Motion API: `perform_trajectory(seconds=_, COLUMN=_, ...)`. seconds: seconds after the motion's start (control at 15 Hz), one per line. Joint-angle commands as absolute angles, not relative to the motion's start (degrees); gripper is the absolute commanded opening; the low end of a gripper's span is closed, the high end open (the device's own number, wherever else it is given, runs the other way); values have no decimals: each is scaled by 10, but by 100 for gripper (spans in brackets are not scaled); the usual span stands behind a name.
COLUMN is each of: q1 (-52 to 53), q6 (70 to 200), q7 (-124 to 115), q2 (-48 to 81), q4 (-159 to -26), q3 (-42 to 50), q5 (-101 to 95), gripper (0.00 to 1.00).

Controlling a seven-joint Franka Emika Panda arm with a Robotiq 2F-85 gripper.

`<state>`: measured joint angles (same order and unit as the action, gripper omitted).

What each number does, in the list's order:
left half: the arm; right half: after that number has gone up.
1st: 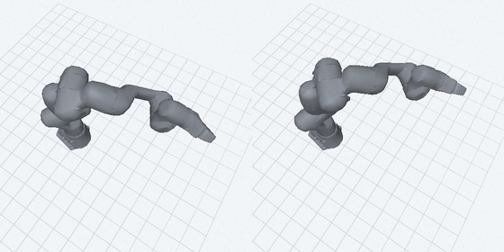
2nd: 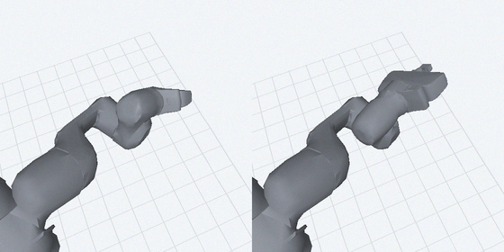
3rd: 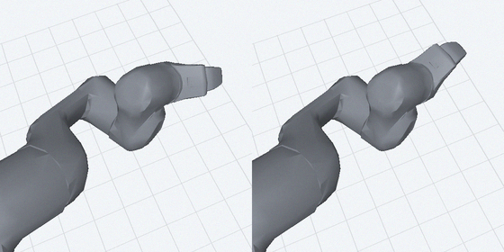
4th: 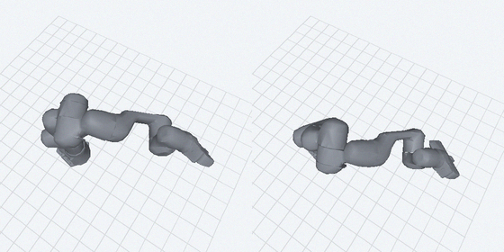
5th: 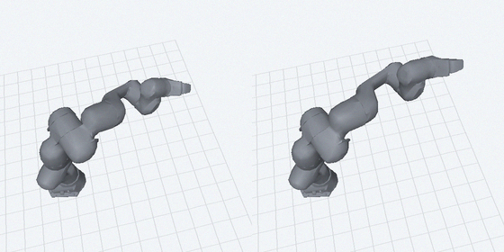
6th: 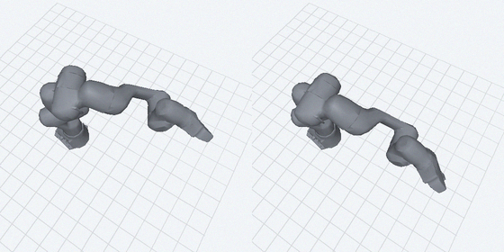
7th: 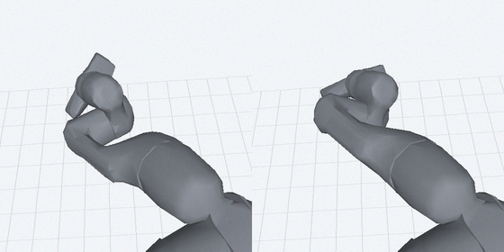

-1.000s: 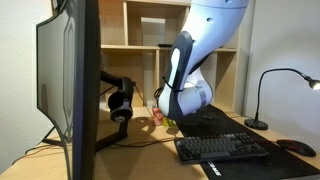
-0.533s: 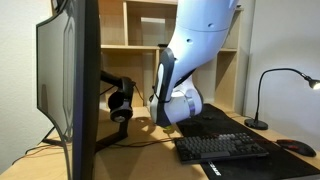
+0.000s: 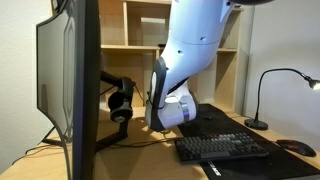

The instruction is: Pick up the yellow can and set it upright

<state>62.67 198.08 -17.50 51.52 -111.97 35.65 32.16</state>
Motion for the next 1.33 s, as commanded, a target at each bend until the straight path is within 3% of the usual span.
perform_trajectory(seconds=0.0, q1=622, q6=1981, q7=-158, q2=526, q4=-1107, q3=343, q5=340, gripper=41)
perform_trajectory(seconds=0.53, q1=625, q6=1981, q7=-139, q2=523, q4=-1120, q3=345, q5=333, gripper=41)
perform_trajectory(seconds=0.6, q1=619, q6=1981, q7=-137, q2=516, q4=-1126, q3=335, q5=329, gripper=91)
perform_trajectory(seconds=0.87, q1=592, q6=1980, q7=-136, q2=501, q4=-1134, q3=296, q5=316, gripper=100)
perform_trajectory(seconds=1.27, q1=584, q6=1959, q7=-158, q2=499, q4=-1143, q3=279, q5=304, gripper=100)
